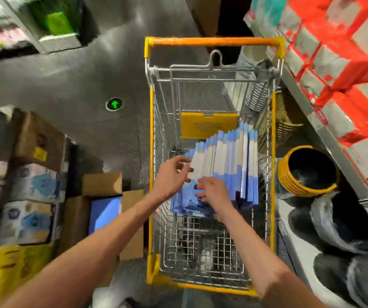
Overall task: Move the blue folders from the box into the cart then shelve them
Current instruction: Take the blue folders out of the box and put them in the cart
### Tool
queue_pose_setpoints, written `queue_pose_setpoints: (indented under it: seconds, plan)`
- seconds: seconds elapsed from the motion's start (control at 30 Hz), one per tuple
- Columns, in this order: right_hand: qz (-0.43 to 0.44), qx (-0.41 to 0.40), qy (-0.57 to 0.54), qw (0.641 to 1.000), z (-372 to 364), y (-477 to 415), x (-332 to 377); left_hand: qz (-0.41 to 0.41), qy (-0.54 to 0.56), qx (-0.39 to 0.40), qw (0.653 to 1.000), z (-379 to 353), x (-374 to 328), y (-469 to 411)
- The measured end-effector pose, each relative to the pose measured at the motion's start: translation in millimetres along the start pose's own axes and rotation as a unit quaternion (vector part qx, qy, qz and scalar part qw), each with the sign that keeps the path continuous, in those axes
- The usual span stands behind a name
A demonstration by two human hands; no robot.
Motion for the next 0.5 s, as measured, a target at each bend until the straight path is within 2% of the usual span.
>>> queue_pose_setpoints:
  seconds: [0.2, 0.37, 0.5]
  plan:
    - [0.042, 0.047, 0.03, 0.998, -130, 51, 3, 0.04, 0.131, -0.138, 0.981, 117, 82, 90]
    - [0.064, 0.055, 0.052, 0.995, -244, 114, -39, 0.066, 0.196, -0.166, 0.964, 192, 196, 176]
    - [0.032, 0.079, 0.092, 0.992, -336, 158, -94, 0.116, 0.155, -0.171, 0.966, 234, 298, 242]
Point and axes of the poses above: each hand's wrist, its own y-axis away from the middle knuckle, its own z-axis out of the back of the hand, x = y × z, the point moved 8 cm from there along -y, towards the middle knuckle, and after that the axes turned 8 degrees about -y, right-handed, at the moved point
